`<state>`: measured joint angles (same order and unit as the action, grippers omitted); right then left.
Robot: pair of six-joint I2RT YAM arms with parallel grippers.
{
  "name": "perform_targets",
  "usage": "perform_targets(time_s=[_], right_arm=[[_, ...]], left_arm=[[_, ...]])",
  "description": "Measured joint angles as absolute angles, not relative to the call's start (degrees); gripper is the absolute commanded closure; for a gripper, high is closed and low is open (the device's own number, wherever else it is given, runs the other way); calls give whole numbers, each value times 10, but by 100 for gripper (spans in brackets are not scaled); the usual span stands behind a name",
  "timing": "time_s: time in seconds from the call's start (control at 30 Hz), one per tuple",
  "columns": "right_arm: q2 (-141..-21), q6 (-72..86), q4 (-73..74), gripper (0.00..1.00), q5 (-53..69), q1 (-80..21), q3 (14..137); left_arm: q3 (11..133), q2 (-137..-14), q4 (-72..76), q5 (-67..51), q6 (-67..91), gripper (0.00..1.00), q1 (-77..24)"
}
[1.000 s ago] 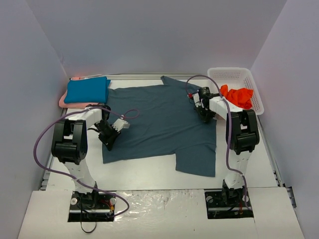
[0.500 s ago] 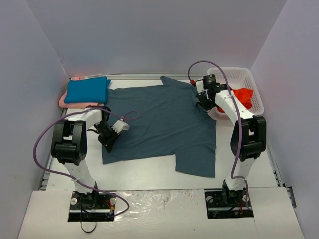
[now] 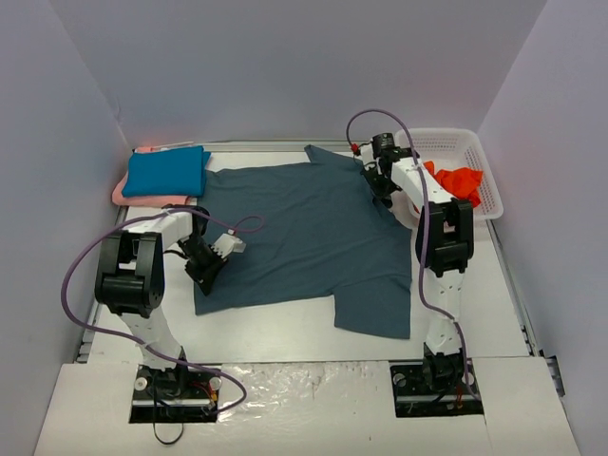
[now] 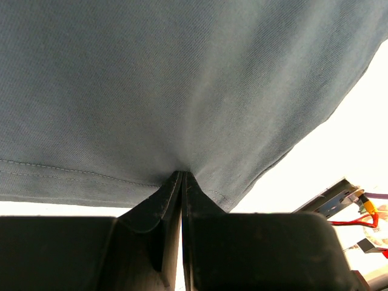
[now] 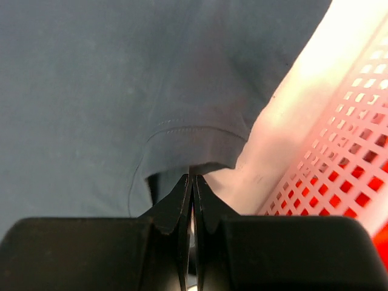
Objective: Fold and stack the t-shirts
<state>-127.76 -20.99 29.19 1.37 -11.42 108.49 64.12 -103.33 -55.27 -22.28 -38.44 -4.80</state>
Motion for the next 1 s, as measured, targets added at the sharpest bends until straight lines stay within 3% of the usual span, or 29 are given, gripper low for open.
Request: perform_targets(time_s=[1.0], right_arm=[[-1382, -208, 298, 100, -97, -118, 1152]], left_arm=[[620, -1019, -553, -222, -385, 98, -48]])
